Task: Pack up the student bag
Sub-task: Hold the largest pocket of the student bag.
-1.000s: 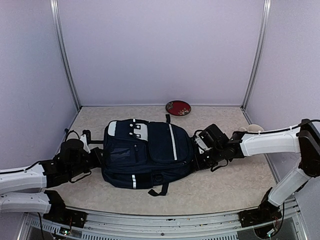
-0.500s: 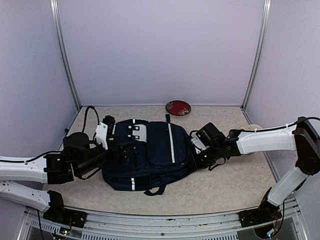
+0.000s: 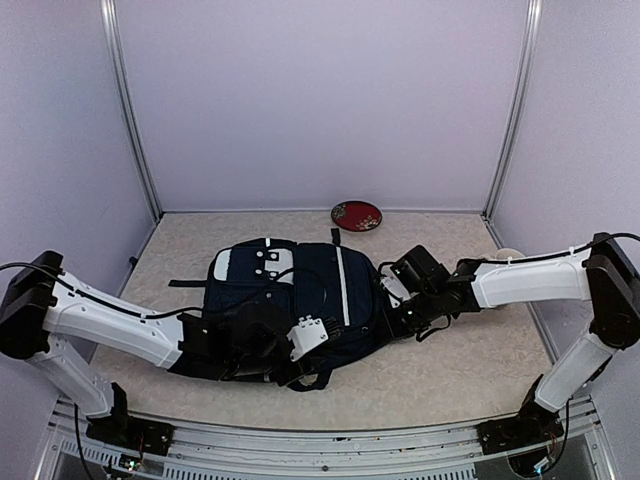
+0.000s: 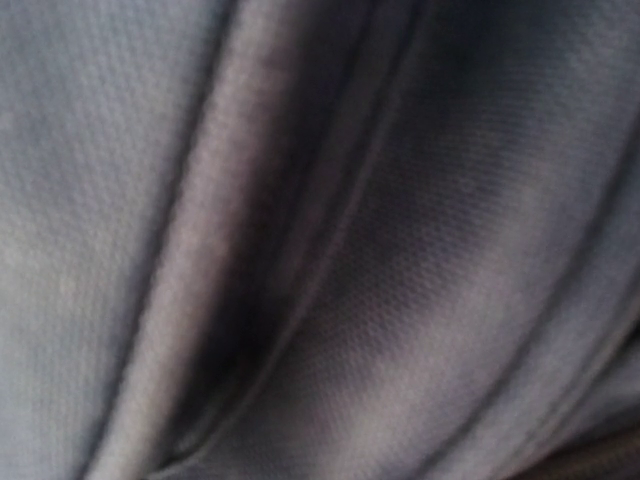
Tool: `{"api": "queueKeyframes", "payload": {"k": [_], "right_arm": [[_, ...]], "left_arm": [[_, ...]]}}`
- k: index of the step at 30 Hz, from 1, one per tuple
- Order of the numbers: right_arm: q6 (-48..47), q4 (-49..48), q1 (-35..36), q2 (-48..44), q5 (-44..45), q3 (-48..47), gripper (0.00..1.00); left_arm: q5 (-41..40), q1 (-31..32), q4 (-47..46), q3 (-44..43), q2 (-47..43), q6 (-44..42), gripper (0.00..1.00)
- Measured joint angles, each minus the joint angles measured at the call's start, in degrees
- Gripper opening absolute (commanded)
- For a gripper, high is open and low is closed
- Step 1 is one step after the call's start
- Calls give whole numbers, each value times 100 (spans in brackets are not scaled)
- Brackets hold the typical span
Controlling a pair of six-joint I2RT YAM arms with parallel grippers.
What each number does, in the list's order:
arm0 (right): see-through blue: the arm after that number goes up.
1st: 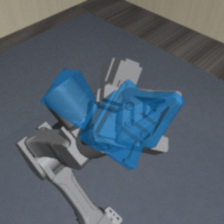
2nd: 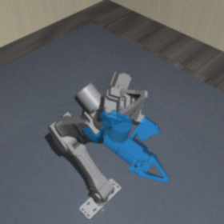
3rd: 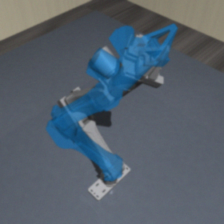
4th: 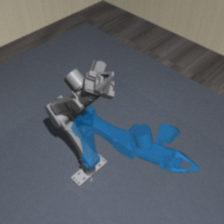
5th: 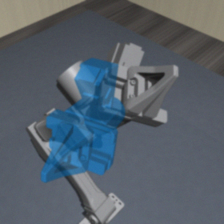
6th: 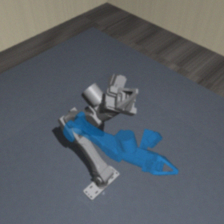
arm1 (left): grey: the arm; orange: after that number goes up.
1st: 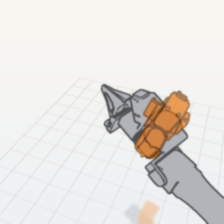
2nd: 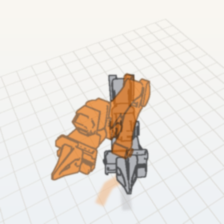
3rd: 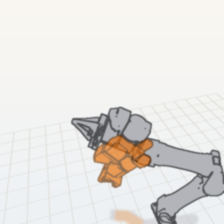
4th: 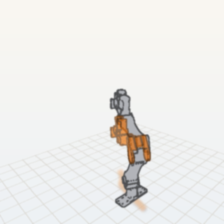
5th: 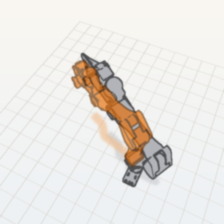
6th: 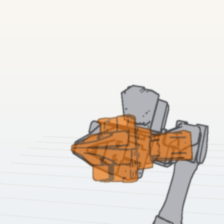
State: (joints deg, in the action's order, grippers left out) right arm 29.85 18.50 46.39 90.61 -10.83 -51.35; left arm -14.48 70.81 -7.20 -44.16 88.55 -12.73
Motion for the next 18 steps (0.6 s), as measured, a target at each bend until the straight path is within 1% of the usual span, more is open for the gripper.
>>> {"api": "queueKeyframes", "payload": {"k": [3,9,10,11,12,13,18], "right_arm": [[0,-15,0,9,-33,0,0],[0,-28,0,11,-96,0,0],[0,-31,0,11,-101,0,0],[0,-33,0,11,-101,0,0],[0,-37,0,11,-103,0,0],[0,-35,0,11,-103,0,0],[-2,107,0,9,55,-63,0]], "left_arm": [[-299,0,109,-214,339,-179,43],[-907,2,173,-282,776,-446,34],[-1008,11,168,-306,831,-463,28],[-1147,31,164,-334,887,-490,17],[-1292,50,162,-365,940,-516,3],[-1440,66,157,-396,981,-540,0],[-1818,118,81,-402,1016,-699,0]]}}
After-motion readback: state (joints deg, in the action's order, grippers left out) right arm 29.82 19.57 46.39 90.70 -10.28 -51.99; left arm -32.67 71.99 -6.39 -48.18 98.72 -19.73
